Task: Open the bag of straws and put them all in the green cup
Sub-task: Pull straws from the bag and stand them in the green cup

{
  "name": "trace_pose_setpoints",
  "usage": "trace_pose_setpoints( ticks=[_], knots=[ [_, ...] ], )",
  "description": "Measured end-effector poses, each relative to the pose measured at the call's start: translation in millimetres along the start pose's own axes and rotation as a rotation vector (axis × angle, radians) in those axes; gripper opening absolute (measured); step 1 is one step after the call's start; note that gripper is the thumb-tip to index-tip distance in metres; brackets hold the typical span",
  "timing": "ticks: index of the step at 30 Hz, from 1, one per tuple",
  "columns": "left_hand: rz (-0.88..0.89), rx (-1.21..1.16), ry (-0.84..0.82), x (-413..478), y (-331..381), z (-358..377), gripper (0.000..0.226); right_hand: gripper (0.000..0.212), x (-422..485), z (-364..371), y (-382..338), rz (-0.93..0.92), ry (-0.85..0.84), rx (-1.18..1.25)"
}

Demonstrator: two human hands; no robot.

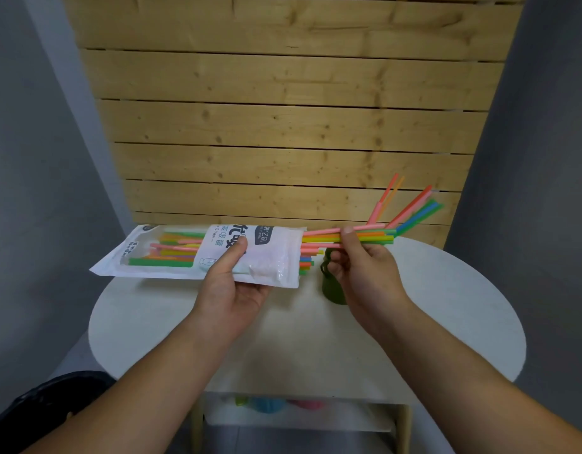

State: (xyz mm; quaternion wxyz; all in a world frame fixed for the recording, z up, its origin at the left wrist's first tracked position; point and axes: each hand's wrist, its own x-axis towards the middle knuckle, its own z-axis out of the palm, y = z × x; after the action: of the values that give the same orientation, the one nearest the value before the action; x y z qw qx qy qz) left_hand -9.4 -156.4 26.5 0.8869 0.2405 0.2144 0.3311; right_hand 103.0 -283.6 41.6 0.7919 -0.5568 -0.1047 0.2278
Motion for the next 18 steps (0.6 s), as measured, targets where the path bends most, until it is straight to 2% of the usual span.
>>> trace_pose_setpoints(
  ticks=[5, 14, 18],
  knots=[
    [0.004, -0.035, 0.022, 1.2, 0.3, 0.6, 0.028, 0.027, -3.2, -7.6, -10.3, -0.103, 0.051, -0.042],
    [0.01, -0.049, 0.034, 5.8, 4.0, -3.5, 0.022, 0.02, 1.2, -28.2, -30.7, -0.161, 0.094, 0.062],
    [0.029, -0.078, 0.059, 10.5, 8.8, -7.1, 0.03, 0.018, 4.0, -41.5, -38.5, -0.202, 0.118, 0.044]
  ],
)
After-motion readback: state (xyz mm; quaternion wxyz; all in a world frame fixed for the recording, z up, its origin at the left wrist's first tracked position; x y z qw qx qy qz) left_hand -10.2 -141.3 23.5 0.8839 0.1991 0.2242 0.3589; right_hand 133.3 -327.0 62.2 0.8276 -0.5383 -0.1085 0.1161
